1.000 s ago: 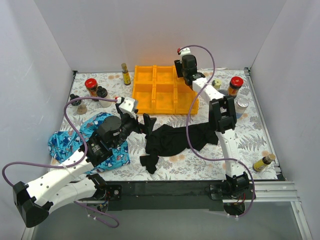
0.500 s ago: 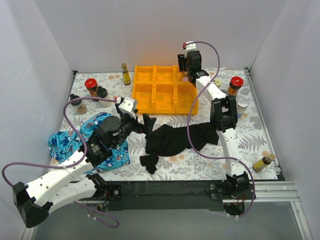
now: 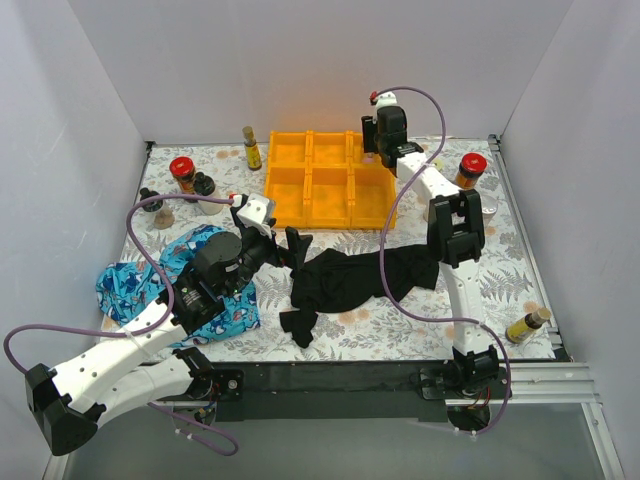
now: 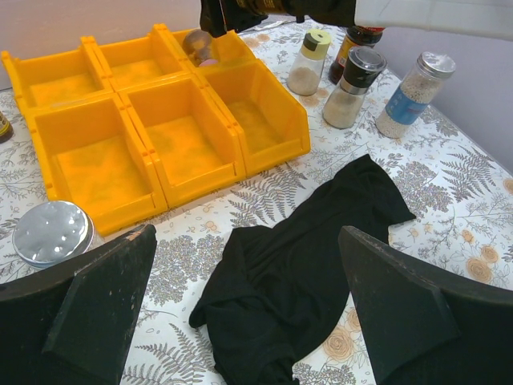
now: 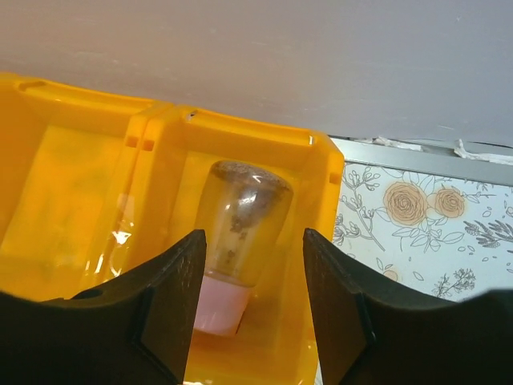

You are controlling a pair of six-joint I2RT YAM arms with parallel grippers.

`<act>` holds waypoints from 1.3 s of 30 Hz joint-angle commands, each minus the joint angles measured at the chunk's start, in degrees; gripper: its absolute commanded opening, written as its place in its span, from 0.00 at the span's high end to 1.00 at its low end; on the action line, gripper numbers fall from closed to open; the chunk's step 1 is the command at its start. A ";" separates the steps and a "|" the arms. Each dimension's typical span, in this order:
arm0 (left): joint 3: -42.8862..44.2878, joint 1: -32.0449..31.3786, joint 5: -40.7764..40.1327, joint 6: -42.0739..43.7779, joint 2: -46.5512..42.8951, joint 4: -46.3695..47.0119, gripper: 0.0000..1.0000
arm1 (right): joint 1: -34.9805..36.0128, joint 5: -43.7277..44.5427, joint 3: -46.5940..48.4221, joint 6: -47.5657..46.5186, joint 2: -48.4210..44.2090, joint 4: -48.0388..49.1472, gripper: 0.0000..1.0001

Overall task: Organize the condiment bottles
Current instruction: Pick up the bottle from the storage box.

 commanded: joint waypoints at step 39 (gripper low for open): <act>-0.46 -0.02 0.13 0.90 0.31 0.85 0.02 | 0.38 3.49 10.98 9.35 9.61 -13.12 0.53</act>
